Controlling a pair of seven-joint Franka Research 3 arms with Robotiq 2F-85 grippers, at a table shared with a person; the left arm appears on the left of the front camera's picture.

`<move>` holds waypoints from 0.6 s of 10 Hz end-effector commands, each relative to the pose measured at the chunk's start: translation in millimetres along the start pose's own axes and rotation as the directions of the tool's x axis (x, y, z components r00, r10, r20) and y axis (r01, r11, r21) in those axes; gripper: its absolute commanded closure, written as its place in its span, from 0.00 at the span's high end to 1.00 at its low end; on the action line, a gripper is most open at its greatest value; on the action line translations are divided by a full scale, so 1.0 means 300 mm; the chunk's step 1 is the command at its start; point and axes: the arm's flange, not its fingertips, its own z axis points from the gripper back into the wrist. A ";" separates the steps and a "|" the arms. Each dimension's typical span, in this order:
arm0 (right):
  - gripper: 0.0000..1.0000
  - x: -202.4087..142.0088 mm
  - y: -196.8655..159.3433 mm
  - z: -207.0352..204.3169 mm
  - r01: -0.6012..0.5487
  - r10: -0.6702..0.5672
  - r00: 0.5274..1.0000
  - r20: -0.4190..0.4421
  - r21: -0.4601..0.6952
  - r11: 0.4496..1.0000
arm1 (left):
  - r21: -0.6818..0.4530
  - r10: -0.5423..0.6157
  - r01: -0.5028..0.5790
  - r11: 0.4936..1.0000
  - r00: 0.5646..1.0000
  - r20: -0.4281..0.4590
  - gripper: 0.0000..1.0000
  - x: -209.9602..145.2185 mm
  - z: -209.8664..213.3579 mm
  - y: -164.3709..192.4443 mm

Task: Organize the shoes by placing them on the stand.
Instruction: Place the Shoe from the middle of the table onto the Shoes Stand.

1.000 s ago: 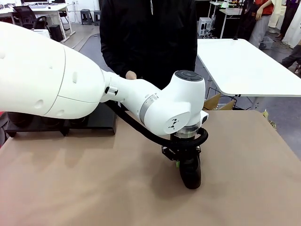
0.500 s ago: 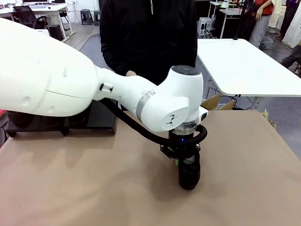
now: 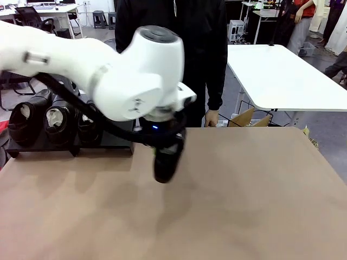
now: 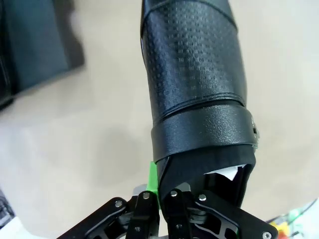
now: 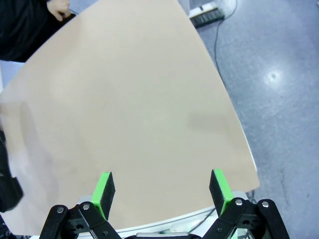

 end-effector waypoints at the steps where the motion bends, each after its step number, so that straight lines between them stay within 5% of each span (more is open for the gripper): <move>1: 1.00 0.002 -0.001 -0.002 -0.005 0.005 1.000 -0.001 0.010 1.000 | -0.009 0.010 -0.010 1.000 1.000 0.008 0.00 0.022 -0.024 0.123; 2: 1.00 0.002 -0.001 -0.002 -0.005 0.005 1.000 -0.001 0.010 1.000 | 0.000 0.000 0.000 1.000 1.000 0.000 0.00 0.000 0.000 0.000; 6: 1.00 0.002 -0.001 -0.002 -0.005 0.005 1.000 -0.001 0.010 1.000 | 0.078 -0.004 0.001 0.997 0.999 0.034 0.00 0.025 -0.022 0.111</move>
